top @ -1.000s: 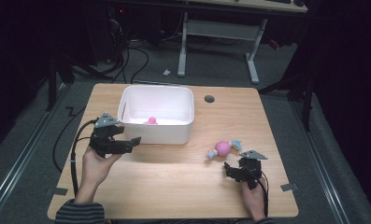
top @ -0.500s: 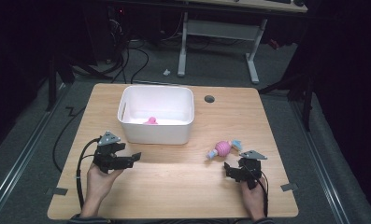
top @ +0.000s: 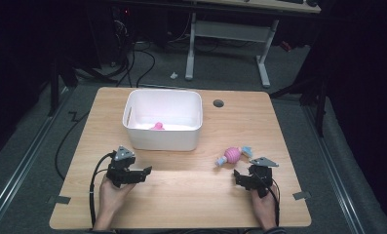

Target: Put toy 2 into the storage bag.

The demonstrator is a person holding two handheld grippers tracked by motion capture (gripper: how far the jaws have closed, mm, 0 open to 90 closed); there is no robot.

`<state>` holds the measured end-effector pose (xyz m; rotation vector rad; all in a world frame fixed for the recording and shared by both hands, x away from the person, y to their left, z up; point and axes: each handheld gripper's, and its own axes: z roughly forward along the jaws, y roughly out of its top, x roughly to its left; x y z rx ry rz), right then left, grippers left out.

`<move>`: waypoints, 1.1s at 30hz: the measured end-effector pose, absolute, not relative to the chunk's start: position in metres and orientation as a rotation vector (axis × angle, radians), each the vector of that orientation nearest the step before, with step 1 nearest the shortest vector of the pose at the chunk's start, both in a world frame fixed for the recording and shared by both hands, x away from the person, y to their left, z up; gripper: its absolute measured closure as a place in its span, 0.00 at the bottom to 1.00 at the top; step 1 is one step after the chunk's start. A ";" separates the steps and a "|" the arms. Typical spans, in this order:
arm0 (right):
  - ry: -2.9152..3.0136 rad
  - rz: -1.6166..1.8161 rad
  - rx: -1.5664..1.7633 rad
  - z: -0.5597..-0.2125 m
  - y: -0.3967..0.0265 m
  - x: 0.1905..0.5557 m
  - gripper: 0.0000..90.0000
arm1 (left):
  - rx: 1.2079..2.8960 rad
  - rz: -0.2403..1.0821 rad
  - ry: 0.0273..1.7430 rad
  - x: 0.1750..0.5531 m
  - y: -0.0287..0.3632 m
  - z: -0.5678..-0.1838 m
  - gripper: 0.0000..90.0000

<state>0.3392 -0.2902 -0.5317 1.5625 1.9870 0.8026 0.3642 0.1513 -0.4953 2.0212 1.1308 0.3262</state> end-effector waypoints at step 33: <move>2.032 0.828 1.571 -0.523 -0.295 0.336 0.17 | 2.040 0.520 1.208 0.368 0.141 -0.536 0.26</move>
